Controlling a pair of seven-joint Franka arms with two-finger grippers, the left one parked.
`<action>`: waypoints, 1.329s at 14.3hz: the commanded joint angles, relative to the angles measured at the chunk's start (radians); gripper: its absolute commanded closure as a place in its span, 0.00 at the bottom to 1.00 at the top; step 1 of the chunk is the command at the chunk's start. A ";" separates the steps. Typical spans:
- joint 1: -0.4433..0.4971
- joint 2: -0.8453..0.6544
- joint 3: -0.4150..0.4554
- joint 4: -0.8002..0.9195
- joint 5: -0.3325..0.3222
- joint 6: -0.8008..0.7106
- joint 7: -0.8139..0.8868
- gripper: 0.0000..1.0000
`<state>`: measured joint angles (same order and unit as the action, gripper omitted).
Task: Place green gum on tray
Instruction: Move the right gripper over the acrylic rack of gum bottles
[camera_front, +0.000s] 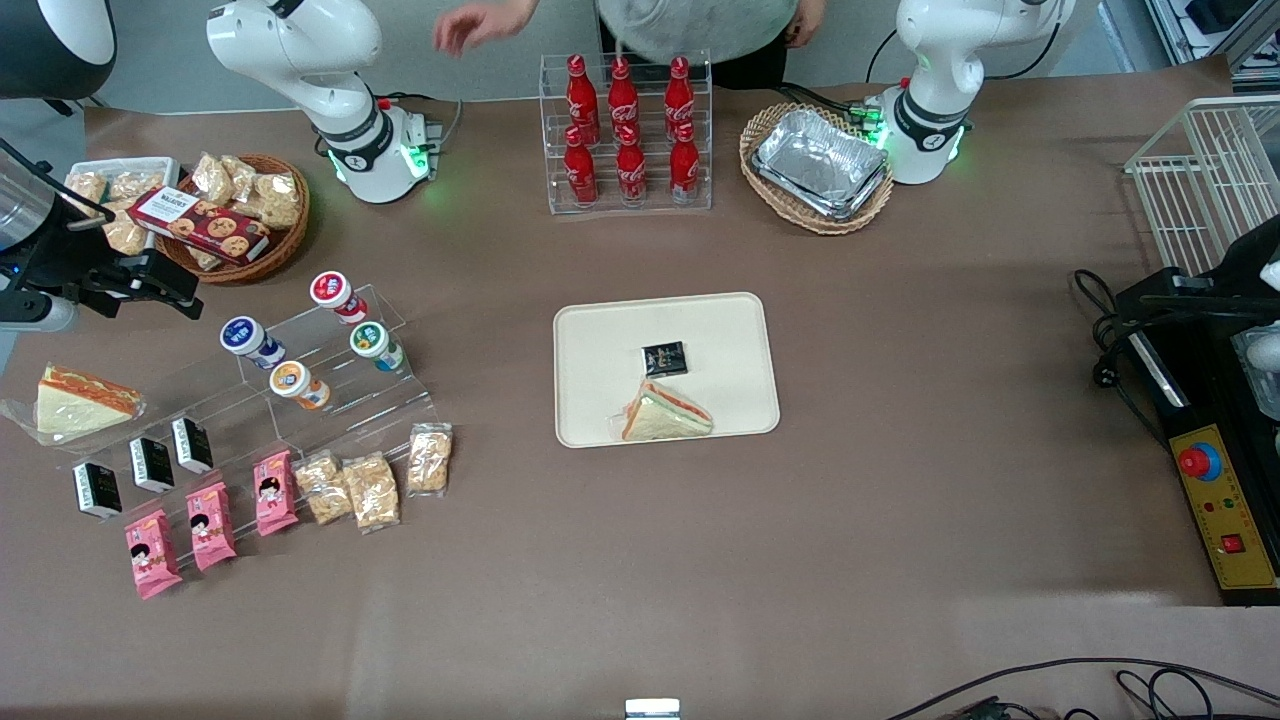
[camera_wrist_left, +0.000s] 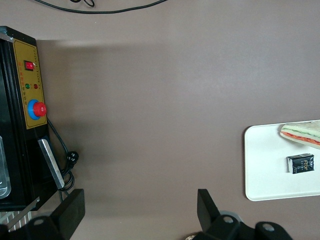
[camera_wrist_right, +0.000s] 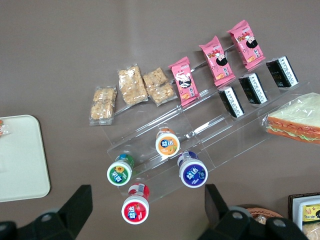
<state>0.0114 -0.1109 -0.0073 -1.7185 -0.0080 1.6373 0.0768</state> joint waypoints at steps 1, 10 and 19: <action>0.001 0.011 0.001 0.020 0.008 -0.007 -0.002 0.00; 0.021 -0.025 0.010 -0.018 0.017 -0.033 0.006 0.00; 0.067 -0.208 0.099 -0.227 0.068 -0.022 0.112 0.00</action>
<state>0.0801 -0.2607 0.0643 -1.8855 0.0392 1.6076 0.1538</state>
